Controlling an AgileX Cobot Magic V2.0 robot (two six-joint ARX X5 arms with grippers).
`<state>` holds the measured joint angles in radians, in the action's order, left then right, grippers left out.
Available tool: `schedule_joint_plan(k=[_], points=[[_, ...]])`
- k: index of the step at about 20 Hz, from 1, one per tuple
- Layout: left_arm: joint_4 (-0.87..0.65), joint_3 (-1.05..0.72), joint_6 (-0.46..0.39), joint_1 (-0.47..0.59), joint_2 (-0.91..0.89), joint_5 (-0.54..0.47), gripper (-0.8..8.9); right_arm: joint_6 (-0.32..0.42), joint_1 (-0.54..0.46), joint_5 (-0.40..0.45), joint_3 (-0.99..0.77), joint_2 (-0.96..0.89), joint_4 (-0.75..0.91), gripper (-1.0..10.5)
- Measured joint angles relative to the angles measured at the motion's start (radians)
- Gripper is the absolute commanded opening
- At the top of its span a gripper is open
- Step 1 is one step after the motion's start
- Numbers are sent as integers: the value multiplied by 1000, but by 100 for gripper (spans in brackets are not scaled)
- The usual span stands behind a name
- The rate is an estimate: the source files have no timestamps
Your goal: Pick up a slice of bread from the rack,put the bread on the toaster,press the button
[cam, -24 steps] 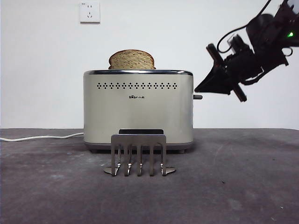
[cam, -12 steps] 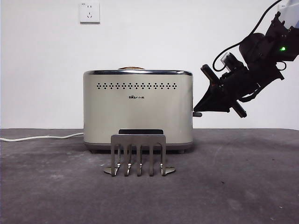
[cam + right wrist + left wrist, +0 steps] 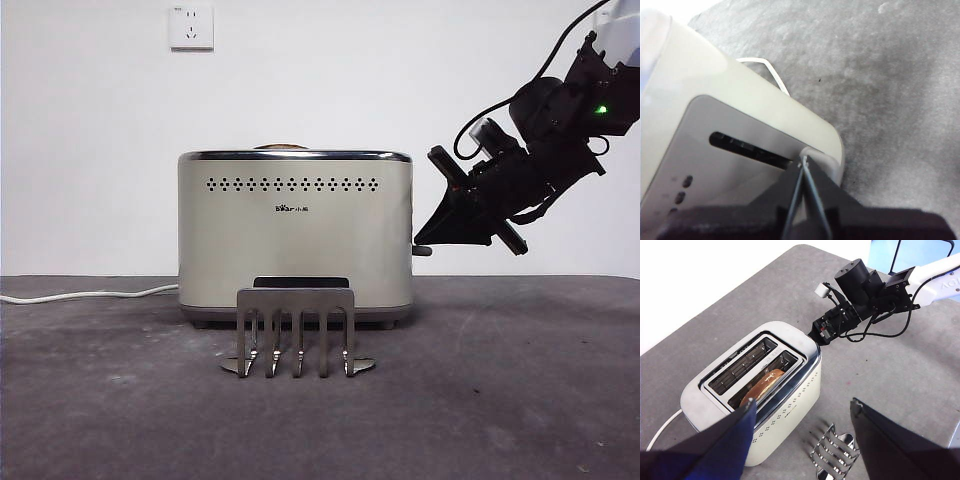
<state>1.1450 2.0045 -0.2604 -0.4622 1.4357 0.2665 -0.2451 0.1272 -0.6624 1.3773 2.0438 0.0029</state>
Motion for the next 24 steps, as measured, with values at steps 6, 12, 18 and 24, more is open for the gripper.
schedule_joint_plan(k=[6, 12, 18, 24], points=[[1, 0, 0, 0, 0, 0, 315, 6, 0, 0, 1, 0, -3, -12], [10, 0, 0, 0, 0, 0, 315, 6, 1, 0, 1, 0, -3, -12], [19, 0, 0, 0, 0, 0, 315, 6, 1, -7, -1, -8, 4, -12], [30, 0, 0, 0, 0, 0, 315, 6, 1, 16, -23, -224, -43, -12]])
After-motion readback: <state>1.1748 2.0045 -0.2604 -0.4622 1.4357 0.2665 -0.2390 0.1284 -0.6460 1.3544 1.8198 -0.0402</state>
